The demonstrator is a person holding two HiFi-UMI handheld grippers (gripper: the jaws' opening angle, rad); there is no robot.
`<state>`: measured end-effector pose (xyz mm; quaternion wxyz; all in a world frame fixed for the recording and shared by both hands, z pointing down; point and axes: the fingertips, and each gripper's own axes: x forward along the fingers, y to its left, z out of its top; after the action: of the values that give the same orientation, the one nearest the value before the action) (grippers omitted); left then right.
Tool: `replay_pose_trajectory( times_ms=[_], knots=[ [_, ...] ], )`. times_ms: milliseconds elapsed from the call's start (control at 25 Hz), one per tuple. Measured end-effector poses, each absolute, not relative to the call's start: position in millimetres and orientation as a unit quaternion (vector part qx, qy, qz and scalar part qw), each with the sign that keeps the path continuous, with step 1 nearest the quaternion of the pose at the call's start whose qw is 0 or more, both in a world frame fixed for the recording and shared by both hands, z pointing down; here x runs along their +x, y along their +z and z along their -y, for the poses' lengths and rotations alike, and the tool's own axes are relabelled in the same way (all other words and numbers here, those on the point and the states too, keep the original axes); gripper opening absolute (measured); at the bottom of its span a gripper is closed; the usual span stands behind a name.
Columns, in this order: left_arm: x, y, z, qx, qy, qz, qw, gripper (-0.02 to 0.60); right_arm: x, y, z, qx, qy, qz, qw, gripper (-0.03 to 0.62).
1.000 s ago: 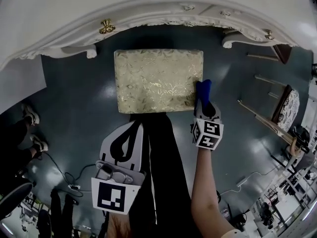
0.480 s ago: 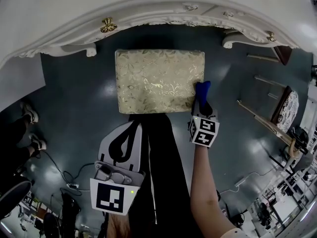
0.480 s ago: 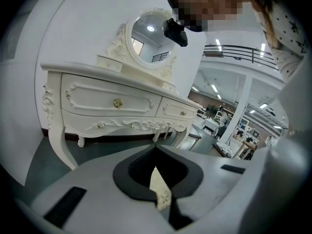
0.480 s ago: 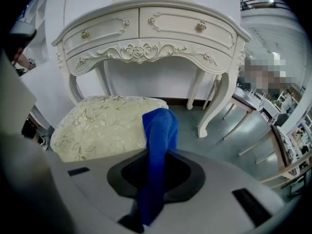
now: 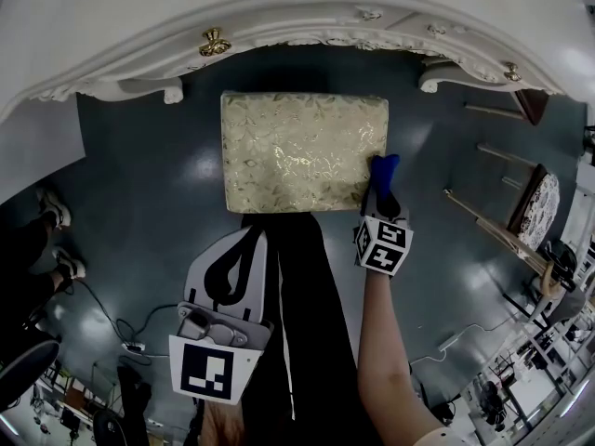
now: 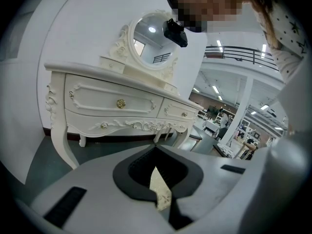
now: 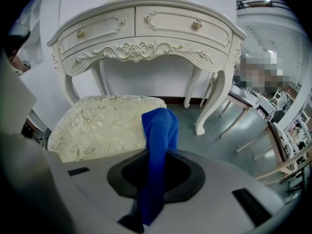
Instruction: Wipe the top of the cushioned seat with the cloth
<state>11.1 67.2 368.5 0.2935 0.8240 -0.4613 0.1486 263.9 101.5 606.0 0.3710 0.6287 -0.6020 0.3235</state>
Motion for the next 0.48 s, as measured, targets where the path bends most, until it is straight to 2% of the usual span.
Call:
replay_pose_trajectory(
  times_ms=[480],
  knots=[
    [10,366,-67,0.824,0.144,0.463,0.292,-0.002,248,604,-103,0.622,0.323,0.608,0.372,0.064]
  ],
)
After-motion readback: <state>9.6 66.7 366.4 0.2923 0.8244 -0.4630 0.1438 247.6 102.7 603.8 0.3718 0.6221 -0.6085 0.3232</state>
